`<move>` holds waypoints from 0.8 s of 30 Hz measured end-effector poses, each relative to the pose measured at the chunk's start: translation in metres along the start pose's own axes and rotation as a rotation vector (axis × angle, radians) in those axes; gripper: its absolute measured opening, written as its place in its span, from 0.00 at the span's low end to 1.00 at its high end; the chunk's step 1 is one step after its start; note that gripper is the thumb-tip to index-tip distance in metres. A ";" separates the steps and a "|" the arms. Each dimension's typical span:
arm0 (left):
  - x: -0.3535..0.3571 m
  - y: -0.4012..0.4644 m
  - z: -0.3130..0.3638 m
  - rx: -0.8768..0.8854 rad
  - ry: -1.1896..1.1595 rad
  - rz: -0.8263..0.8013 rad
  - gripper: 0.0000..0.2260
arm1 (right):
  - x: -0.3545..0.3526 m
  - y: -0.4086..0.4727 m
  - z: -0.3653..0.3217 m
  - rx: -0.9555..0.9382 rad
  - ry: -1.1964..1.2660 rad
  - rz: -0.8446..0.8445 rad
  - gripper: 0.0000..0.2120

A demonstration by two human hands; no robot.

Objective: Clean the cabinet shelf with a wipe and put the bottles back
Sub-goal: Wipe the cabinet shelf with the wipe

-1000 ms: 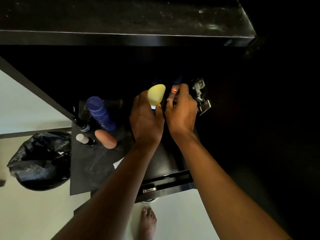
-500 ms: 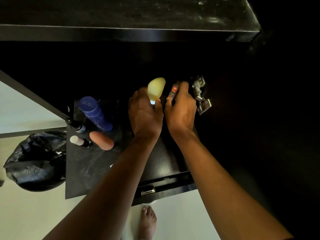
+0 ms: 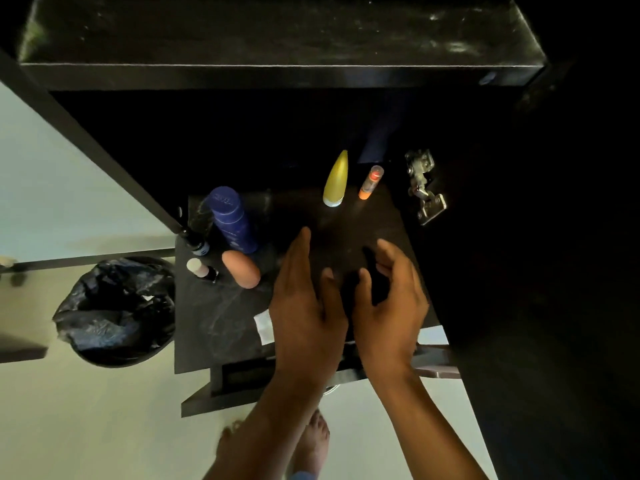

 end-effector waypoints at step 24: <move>-0.131 0.027 -0.059 0.033 0.217 0.309 0.16 | 0.088 -0.044 -0.087 -0.216 0.036 -0.306 0.20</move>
Point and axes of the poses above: each hand's wrist, its own y-axis towards the middle knuckle, its own x-axis out of the palm, z = x × y, the point moved 5 cm from there along y, towards the middle knuckle, and after that the axes turned 7 degrees about -y, right-handed, at the moved point
